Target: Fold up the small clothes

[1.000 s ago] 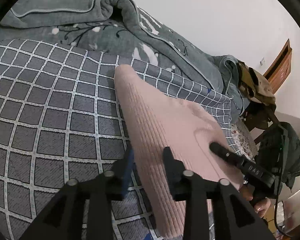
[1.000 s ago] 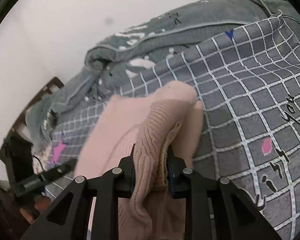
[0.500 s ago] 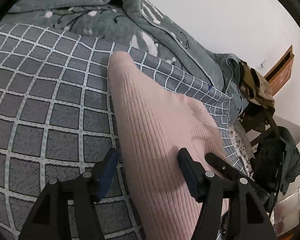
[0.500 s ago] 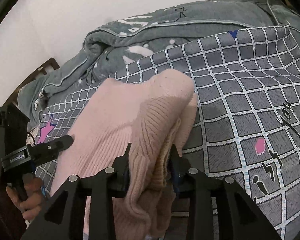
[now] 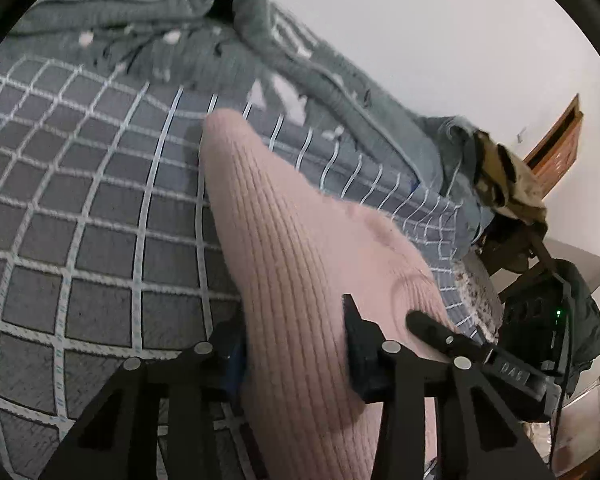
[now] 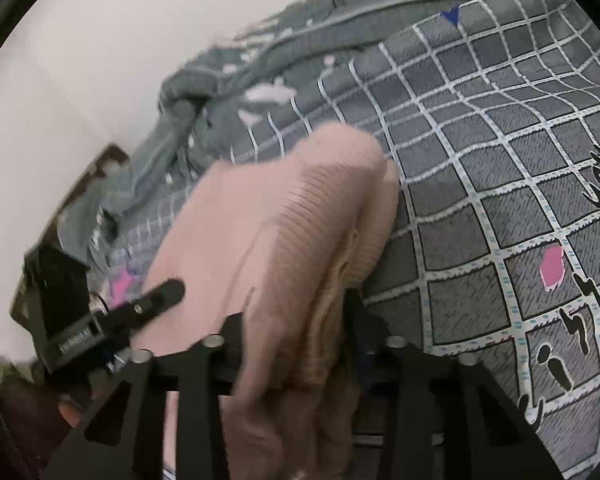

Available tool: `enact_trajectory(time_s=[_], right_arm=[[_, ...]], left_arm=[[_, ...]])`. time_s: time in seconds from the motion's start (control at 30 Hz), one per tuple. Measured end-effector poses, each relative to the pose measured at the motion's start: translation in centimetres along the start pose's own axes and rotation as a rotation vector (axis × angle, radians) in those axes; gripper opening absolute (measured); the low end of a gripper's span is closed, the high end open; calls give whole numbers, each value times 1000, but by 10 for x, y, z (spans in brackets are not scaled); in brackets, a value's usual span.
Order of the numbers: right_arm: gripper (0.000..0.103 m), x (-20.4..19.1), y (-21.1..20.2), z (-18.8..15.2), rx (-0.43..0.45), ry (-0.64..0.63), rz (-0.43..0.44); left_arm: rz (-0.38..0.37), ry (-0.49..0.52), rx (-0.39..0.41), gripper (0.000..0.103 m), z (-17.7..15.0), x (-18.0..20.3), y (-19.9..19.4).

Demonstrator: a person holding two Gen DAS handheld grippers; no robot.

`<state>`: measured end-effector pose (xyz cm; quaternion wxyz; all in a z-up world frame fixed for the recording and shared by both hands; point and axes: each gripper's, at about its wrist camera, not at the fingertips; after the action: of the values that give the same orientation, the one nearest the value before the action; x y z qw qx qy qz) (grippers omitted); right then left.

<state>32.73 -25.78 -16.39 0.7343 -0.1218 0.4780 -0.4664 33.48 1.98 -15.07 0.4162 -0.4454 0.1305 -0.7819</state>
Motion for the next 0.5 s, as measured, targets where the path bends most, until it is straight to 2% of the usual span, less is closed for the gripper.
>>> enact_trajectory(time_s=[0.1, 0.13, 0.27, 0.5], right_arm=[[20, -18, -10, 4, 55, -11, 96], [19, -29, -12, 3, 66, -32, 137], [19, -68, -17, -9, 123, -152, 106], [19, -87, -4, -19, 84, -139, 161]], left_arm=[[-5, -8, 33, 38, 3, -3, -13], [-16, -17, 42, 37, 4, -6, -20], [25, 7, 92, 37, 4, -9, -43], [46, -24, 115, 37, -1, -31, -72]])
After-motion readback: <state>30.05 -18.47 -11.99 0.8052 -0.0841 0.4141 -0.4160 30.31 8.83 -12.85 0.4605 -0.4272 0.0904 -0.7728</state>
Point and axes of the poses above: each gripper's, at about its wrist camera, not at the fingertips, and y roughly the way its jaws point, x to its right, z to its top, and after that the axes turned 4 degrees about -x, right-handed
